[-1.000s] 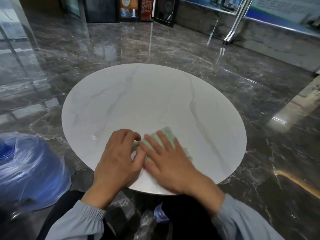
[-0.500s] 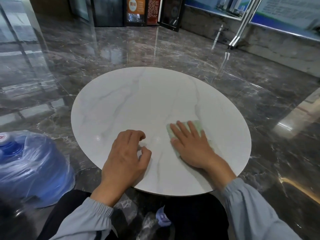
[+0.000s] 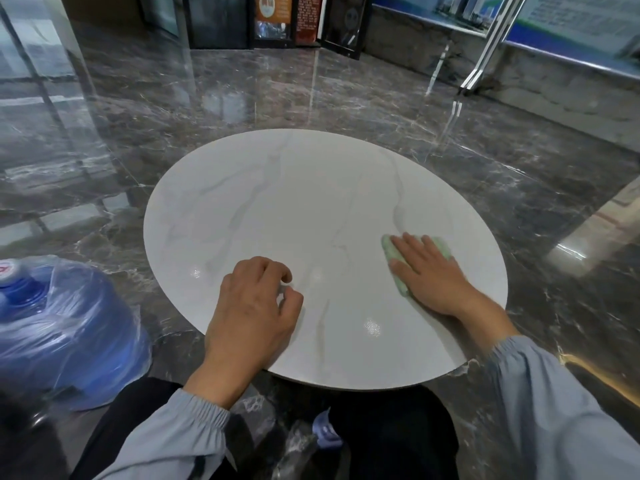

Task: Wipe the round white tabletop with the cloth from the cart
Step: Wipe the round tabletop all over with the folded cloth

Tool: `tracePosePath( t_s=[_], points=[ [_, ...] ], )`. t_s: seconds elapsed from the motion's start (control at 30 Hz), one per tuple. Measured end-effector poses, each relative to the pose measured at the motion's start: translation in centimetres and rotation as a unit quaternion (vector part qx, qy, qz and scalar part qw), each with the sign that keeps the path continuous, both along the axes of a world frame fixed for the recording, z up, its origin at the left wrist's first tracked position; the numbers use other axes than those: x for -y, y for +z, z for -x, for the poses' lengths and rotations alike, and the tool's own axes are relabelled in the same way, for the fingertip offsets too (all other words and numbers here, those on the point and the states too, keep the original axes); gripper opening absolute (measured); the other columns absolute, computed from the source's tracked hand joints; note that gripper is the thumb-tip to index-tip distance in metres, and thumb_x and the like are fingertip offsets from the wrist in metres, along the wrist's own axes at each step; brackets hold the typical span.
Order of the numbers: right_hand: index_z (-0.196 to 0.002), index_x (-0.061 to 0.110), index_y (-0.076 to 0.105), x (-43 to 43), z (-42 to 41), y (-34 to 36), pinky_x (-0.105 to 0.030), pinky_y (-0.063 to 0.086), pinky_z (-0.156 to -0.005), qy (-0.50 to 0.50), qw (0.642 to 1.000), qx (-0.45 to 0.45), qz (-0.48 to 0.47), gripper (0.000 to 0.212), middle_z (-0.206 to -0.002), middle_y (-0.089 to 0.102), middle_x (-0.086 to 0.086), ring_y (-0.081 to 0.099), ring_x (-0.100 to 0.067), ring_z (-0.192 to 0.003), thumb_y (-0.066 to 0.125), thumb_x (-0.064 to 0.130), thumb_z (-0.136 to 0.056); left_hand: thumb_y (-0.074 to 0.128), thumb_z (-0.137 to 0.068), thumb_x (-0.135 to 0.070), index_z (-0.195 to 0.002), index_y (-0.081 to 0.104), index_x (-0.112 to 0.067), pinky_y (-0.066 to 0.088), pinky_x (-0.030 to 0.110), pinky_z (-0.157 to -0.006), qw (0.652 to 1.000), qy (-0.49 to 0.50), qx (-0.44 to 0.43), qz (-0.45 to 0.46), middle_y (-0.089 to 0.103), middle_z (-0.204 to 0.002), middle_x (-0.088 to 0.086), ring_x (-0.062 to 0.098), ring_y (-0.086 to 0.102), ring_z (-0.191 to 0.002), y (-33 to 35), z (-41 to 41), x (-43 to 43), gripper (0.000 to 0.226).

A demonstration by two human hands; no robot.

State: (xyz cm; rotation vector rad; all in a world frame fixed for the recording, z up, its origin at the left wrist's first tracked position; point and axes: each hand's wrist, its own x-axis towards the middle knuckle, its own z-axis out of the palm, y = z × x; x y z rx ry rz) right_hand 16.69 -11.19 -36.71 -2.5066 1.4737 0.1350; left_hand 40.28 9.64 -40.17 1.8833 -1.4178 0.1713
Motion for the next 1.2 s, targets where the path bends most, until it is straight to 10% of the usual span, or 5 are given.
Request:
tracePosePath(
  t_s=[0.2, 0.33, 0.63, 0.93, 1.2],
  points=[
    [-0.152, 0.057, -0.018, -9.2, -4.3, -0.2, -0.052, -0.010, -0.126, 0.176, 0.984, -0.039, 0.014, 0.063, -0.168, -0.022, 0.022, -0.028, -0.013, -0.154, -0.008, 0.073, -0.093, 0.053, -0.090, -0.024, -0.104, 0.065, -0.015, 0.045, 0.043, -0.084, 1.000, 0.009, -0.008, -0.014, 0.059, -0.099, -0.003, 0.024, 0.055, -0.091, -0.2, -0.1, 0.1, 0.020],
    [-0.155, 0.060, -0.013, -15.3, -3.5, 1.0, -0.032, -0.027, -0.117, 0.313, 0.949, 0.014, -0.025, 0.056, -0.164, -0.026, 0.031, -0.037, 0.001, -0.147, 0.015, 0.063, -0.106, 0.051, -0.092, -0.025, -0.104, 0.063, -0.018, 0.044, 0.042, -0.085, 1.000, 0.005, -0.011, -0.017, 0.058, -0.099, -0.004, 0.022, 0.054, -0.091, -0.1, 0.0, 0.1, 0.019],
    [-0.162, 0.048, -0.001, 2.1, -2.8, -0.2, -0.055, -0.006, -0.125, -0.002, 1.000, -0.012, 0.007, 0.059, -0.173, -0.006, 0.014, -0.011, -0.019, -0.159, 0.017, 0.057, -0.107, 0.053, -0.093, -0.023, -0.100, 0.063, -0.017, 0.044, 0.042, -0.082, 1.000, 0.005, -0.013, -0.016, 0.057, -0.093, -0.004, 0.021, 0.052, -0.084, 0.0, -0.1, 0.2, 0.014],
    [-0.161, 0.048, -0.009, -15.6, -4.8, 0.5, -0.039, -0.026, -0.120, 0.324, 0.946, 0.003, -0.016, 0.061, -0.167, -0.024, 0.023, -0.036, -0.005, -0.149, 0.019, 0.059, -0.109, 0.044, -0.094, -0.028, -0.103, 0.061, -0.020, 0.043, 0.041, -0.086, 0.999, 0.004, -0.037, -0.030, 0.057, -0.095, -0.006, 0.019, 0.052, -0.088, 0.3, 0.0, -0.1, 0.021],
    [-0.162, 0.048, -0.002, -9.0, -3.7, 0.1, -0.043, -0.006, -0.128, 0.186, 0.982, 0.039, -0.012, 0.066, -0.168, -0.013, 0.030, -0.028, 0.009, -0.148, 0.023, 0.066, -0.104, 0.050, -0.093, -0.023, -0.099, 0.061, -0.019, 0.045, 0.045, -0.081, 0.999, 0.009, -0.034, -0.023, 0.056, -0.090, -0.005, 0.022, 0.052, -0.083, 0.5, -0.1, 0.0, 0.013]
  ],
)
